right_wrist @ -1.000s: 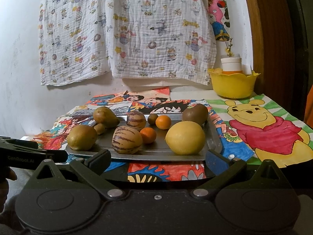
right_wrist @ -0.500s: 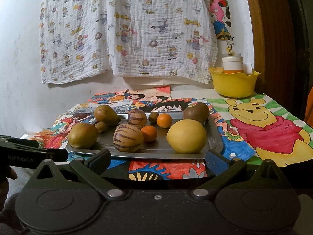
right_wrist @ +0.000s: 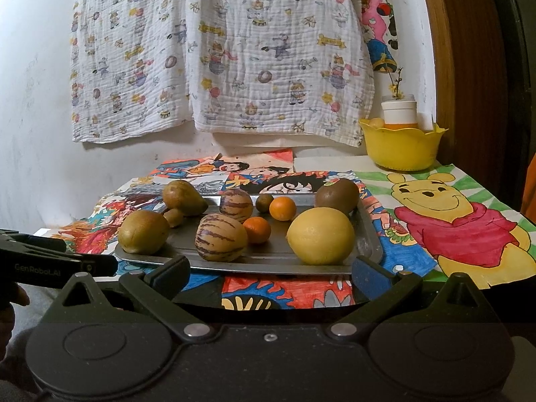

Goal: Organize fruits

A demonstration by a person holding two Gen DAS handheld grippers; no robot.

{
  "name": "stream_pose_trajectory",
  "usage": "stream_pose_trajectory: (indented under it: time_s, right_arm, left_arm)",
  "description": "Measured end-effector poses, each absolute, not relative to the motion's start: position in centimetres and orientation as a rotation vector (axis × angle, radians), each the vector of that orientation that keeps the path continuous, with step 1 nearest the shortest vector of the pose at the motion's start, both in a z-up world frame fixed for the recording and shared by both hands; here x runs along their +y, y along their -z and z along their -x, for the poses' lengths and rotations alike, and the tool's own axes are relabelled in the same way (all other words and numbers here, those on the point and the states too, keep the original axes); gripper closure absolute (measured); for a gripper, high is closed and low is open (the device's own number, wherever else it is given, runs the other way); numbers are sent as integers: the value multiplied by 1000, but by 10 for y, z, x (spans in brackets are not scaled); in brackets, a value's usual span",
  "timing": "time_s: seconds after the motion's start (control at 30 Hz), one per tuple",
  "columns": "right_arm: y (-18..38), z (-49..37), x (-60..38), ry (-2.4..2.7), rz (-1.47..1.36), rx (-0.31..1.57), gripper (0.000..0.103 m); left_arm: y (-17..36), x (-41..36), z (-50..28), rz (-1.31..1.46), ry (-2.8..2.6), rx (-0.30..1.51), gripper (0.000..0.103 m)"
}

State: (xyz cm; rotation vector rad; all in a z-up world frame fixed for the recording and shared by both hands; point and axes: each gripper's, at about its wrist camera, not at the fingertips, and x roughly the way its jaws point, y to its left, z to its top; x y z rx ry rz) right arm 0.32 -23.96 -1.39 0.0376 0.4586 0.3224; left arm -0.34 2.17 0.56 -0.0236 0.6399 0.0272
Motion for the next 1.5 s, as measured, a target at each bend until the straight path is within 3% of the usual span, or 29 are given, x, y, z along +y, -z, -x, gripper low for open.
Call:
stream_pose_trajectory:
  time_s: [1.5]
  right_arm:
    - [13,-4,-235,-331,-37,462,1]
  left_arm:
    - [-7,26,4,37,-17,649,0]
